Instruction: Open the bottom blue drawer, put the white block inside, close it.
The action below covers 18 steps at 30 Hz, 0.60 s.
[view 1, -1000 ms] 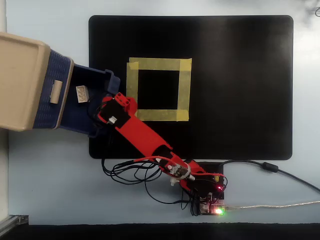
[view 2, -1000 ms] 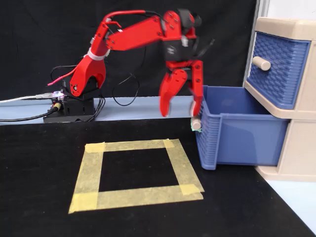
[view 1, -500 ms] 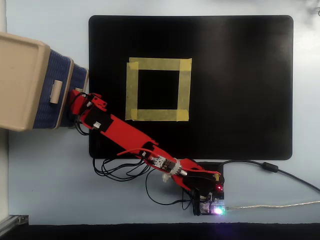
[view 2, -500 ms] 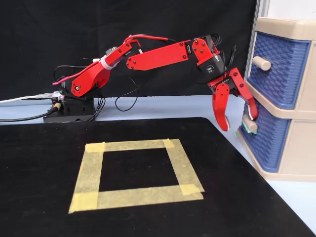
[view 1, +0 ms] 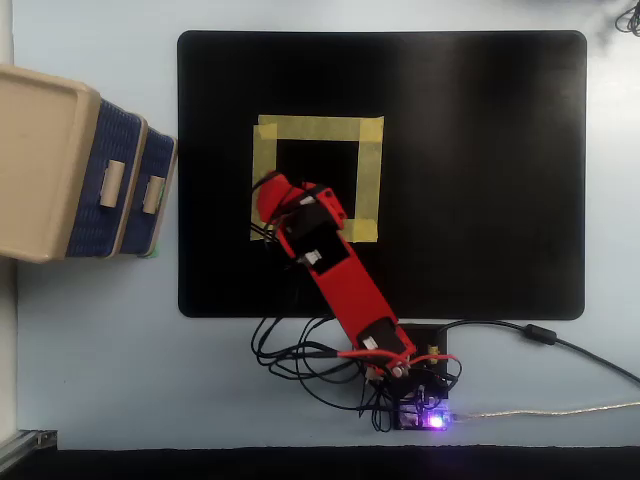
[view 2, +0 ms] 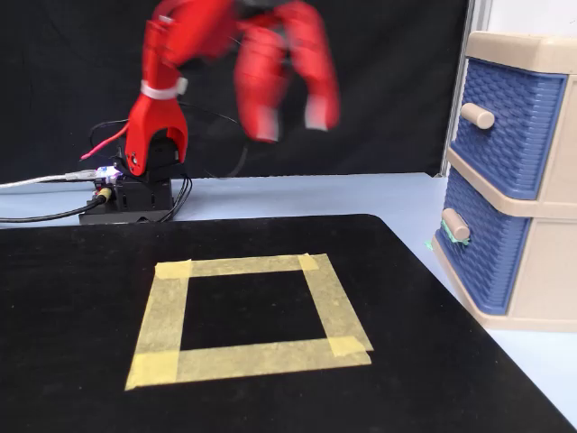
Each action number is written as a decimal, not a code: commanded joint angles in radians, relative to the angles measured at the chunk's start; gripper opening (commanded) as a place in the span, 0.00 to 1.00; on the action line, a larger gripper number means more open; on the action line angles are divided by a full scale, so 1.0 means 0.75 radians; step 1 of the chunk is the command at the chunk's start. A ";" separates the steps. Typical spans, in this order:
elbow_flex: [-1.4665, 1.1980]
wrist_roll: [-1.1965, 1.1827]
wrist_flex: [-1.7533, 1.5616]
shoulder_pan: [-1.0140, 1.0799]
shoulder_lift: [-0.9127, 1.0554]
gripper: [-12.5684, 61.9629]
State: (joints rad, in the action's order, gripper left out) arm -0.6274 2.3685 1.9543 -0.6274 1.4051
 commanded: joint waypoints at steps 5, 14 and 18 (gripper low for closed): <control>-0.761 -0.826 -0.008 0.489 0.548 0.63; -1.833 -1.499 -0.352 0.990 0.820 0.63; -2.092 -1.505 -0.376 0.992 1.035 0.63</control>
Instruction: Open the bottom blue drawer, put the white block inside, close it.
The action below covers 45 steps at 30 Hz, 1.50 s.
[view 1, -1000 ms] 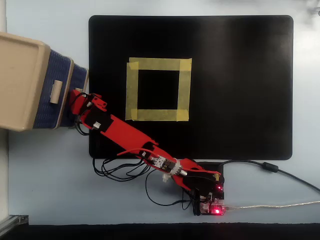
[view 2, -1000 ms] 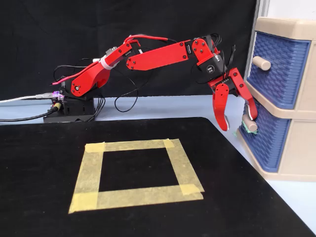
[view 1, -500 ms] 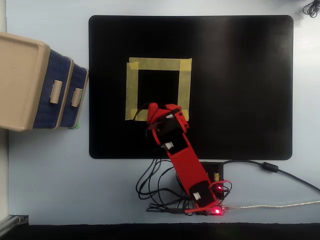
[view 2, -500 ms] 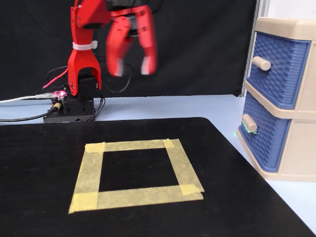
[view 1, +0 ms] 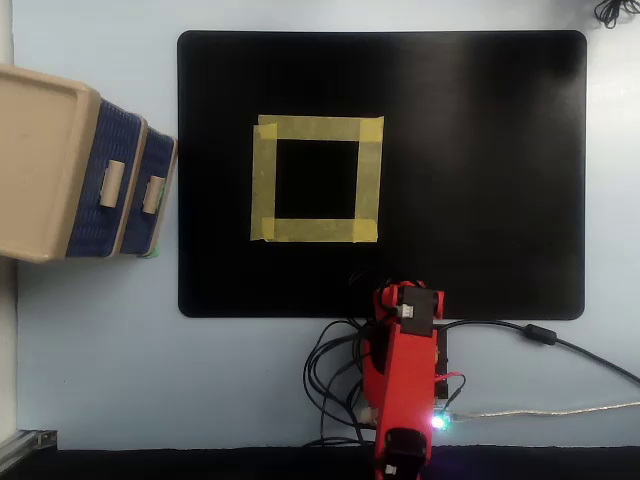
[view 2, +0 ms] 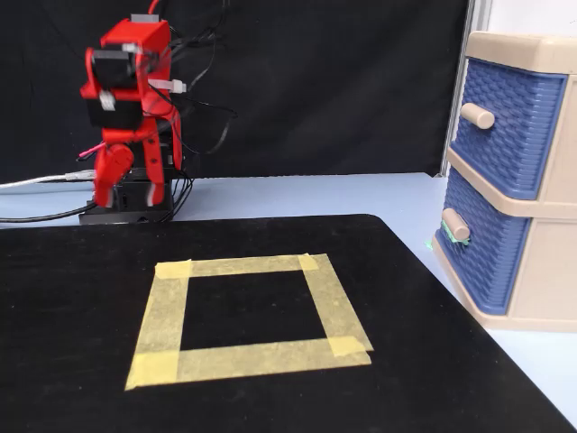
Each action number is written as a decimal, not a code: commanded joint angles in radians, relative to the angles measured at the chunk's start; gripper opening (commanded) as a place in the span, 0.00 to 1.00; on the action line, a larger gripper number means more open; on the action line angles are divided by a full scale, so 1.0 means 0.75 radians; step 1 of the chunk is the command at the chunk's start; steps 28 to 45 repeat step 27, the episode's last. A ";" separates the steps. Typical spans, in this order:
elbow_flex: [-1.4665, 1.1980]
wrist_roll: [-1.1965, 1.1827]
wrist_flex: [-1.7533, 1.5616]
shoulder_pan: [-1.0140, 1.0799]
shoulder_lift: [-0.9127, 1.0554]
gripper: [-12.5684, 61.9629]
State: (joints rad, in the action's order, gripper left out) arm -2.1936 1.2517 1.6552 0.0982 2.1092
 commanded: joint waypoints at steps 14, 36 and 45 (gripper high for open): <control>-0.366 -0.022 0.000 0.022 0.317 0.64; -0.366 -0.022 0.000 0.022 0.317 0.64; -0.366 -0.022 0.000 0.022 0.317 0.64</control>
